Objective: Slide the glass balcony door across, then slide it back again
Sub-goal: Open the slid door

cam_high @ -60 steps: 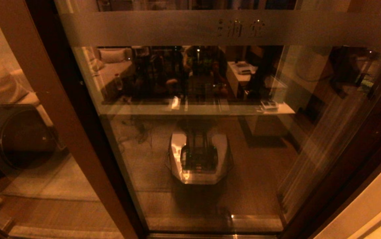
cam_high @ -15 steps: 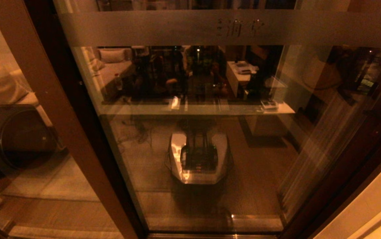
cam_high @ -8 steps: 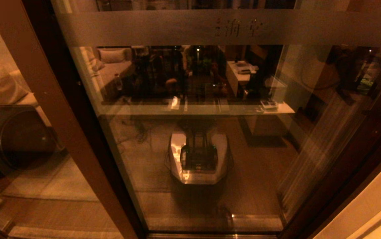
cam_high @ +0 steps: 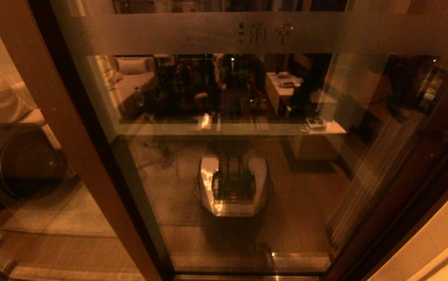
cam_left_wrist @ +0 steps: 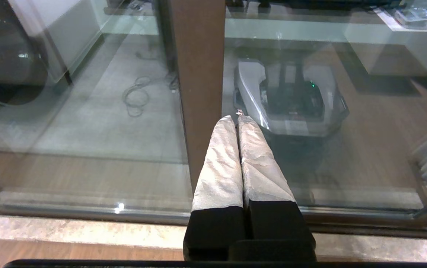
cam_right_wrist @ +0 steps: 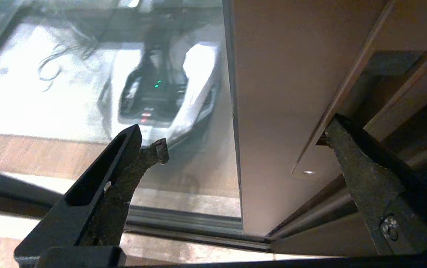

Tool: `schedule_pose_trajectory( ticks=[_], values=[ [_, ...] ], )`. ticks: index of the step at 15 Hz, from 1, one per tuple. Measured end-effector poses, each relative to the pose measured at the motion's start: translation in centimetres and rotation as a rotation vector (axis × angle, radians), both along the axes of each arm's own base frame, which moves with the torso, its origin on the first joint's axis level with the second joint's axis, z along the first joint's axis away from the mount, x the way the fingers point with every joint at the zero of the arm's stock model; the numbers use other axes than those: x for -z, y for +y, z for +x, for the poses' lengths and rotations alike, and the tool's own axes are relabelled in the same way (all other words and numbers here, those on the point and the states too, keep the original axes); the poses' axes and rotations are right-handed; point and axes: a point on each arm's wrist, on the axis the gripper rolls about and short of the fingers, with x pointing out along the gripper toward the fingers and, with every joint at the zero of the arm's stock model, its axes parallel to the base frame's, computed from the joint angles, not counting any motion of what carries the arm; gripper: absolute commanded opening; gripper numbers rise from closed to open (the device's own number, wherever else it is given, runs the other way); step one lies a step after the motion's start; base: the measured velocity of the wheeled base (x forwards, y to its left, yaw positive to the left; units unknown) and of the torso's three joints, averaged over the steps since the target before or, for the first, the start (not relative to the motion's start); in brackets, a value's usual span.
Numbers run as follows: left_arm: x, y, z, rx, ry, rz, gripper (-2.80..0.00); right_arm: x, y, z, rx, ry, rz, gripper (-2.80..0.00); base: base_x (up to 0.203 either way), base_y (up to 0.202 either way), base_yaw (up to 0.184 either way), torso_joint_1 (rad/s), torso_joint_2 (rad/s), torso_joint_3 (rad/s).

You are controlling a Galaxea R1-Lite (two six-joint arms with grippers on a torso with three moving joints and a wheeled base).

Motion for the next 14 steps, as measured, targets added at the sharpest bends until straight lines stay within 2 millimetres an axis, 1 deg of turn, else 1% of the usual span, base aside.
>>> schedule_pose_trajectory(
  ticks=[6, 13, 14],
  values=[
    [0.0, 0.0, 0.0, 0.0, 0.0, 0.0, -2.8, 0.3, 1.3, -0.5, -0.026, 0.014, 0.001, 0.0, 0.0, 0.0, 0.0, 0.0, 0.0, 0.0],
    [0.0, 0.0, 0.0, 0.0, 0.0, 0.0, -2.8, 0.7, 3.9, -0.6, -0.078, -0.006, -0.017, 0.0, 0.0, 0.0, 0.0, 0.0, 0.0, 0.0],
    [0.0, 0.0, 0.0, 0.0, 0.0, 0.0, -2.8, 0.9, 4.6, -0.6, -0.11, 0.007, -0.002, 0.0, 0.0, 0.0, 0.0, 0.0, 0.0, 0.0]
  ],
)
